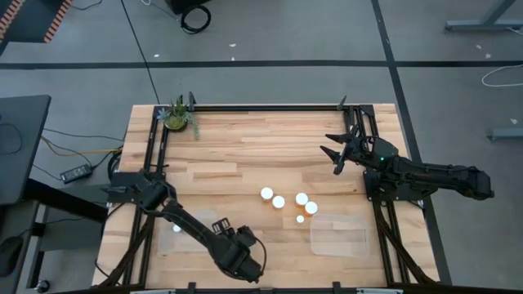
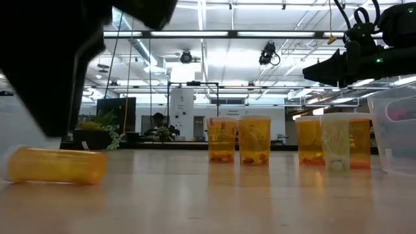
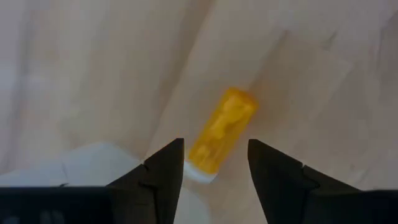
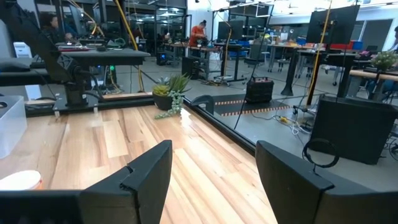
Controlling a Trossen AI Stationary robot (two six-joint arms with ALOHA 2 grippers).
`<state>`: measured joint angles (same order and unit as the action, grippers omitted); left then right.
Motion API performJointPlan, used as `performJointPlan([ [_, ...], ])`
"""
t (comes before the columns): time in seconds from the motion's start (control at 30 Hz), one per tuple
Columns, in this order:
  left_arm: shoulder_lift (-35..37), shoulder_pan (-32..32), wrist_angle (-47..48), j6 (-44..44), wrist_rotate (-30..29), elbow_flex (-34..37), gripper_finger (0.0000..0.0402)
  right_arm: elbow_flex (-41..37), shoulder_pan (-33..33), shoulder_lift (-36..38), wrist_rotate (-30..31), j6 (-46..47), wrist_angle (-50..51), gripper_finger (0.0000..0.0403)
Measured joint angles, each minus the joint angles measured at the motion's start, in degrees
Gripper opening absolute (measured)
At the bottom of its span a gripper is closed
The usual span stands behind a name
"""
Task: Pick and place medicine bottles into bin by pill shape (circle, oval)
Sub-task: Put the small orange pill bottle into the left transparent bin
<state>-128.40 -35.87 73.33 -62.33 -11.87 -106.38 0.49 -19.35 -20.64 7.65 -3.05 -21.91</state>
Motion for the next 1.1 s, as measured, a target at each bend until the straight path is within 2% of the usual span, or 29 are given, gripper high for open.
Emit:
performJointPlan([
  [0.53, 0.02, 0.82, -4.38, 3.44, 5.18, 5.46, 0.022, 0.0, 0.0, 0.0, 0.01, 0.0, -0.02, 0.0239],
  [0.7, 0.31, 0.82, -6.46, 4.93, 5.69, 8.18, 0.0208, 0.0, 0.0, 0.0, -0.01, 0.0, 0.0, 0.0239],
  [1.1, 0.37, 1.69, -8.67, 4.33, 5.92, 8.39, 0.0152, 0.0, 0.0, 0.0, 0.01, 0.0, -0.02, 0.0239],
])
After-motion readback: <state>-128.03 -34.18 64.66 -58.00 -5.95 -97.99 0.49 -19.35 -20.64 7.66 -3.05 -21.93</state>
